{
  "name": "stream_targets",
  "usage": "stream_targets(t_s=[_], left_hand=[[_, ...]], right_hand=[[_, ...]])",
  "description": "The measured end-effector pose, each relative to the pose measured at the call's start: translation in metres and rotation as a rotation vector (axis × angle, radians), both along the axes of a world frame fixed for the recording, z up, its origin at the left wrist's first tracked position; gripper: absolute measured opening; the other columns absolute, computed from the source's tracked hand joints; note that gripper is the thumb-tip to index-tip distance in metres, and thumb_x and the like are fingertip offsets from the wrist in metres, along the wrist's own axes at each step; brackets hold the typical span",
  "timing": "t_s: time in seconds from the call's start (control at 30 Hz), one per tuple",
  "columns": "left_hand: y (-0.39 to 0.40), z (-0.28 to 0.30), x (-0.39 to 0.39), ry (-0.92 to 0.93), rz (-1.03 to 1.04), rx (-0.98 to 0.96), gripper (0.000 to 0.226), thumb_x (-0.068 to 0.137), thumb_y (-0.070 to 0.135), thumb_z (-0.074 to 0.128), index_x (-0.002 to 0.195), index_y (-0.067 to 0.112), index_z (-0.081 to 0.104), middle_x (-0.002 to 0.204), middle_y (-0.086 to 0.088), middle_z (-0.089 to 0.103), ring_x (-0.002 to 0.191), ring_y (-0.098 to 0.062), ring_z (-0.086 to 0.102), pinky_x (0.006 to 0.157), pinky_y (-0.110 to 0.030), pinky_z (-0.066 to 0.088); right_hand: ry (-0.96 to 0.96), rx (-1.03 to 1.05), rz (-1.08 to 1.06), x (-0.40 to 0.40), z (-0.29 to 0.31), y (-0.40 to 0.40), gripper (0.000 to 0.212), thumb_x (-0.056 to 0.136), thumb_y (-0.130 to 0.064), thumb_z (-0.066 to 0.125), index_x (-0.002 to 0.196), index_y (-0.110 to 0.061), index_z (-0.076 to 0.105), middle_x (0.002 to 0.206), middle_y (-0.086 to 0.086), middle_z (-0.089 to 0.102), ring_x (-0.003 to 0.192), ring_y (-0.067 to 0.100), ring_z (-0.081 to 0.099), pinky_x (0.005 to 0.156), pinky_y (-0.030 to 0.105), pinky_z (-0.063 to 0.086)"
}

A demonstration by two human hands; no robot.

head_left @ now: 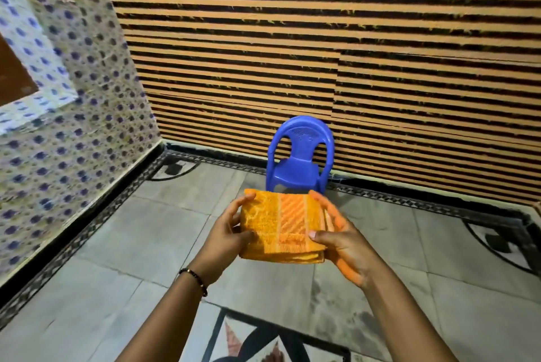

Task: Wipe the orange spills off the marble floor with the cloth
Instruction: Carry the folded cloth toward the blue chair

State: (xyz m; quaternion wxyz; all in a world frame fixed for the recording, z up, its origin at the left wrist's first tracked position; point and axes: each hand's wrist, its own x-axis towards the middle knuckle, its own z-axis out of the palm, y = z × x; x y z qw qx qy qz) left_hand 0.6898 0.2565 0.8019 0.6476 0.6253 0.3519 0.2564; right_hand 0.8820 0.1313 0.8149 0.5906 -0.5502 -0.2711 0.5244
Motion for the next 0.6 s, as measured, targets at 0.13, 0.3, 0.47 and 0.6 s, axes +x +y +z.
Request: stream_targets(t_s=[0.13,0.3,0.47,0.6], left_hand=[[0.071,-0.003,0.058,0.038,-0.049,0.020,0.068,0.085,-0.011,0.053,0.129,0.042,0.046,0.135,-0.005,0.045,0.108,-0.023,0.054,0.061,-0.024,0.051],[0.140,-0.004,0.131,0.087,-0.168,0.082,0.075,0.086,-0.009,0.055,0.136,0.042,0.033,0.133,0.009,0.042,0.111,-0.016,0.055,0.072,-0.029,0.057],[0.218,-0.025,0.206,0.162,-0.257,0.103,0.089,0.082,-0.013,0.055,0.144,0.043,0.023,0.136,0.014,0.037,0.110,-0.022,0.060,0.081,-0.042,0.057],[0.278,-0.038,0.263,0.247,-0.280,0.153,0.092,0.083,-0.008,0.058,0.145,0.046,0.016,0.137,0.012,0.034,0.115,-0.025,0.057,0.087,-0.046,0.054]], right_hand=[[-0.069,-0.093,-0.021,0.052,-0.002,0.060,0.050,0.083,0.011,0.058,0.115,-0.027,0.065,0.119,0.007,0.065,0.102,0.024,0.066,0.071,0.032,0.055],[-0.195,-0.181,-0.106,0.121,-0.022,0.129,0.069,0.079,0.008,0.065,0.135,-0.028,0.046,0.126,0.006,0.057,0.111,0.023,0.059,0.093,0.044,0.052],[-0.209,-0.183,-0.129,0.195,-0.042,0.199,0.082,0.078,0.010,0.066,0.142,-0.031,0.035,0.127,0.007,0.055,0.113,0.024,0.057,0.089,0.045,0.054],[-0.241,-0.187,-0.118,0.260,-0.049,0.258,0.077,0.078,0.012,0.064,0.137,-0.031,0.040,0.124,0.006,0.054,0.110,0.024,0.058,0.080,0.041,0.057]])
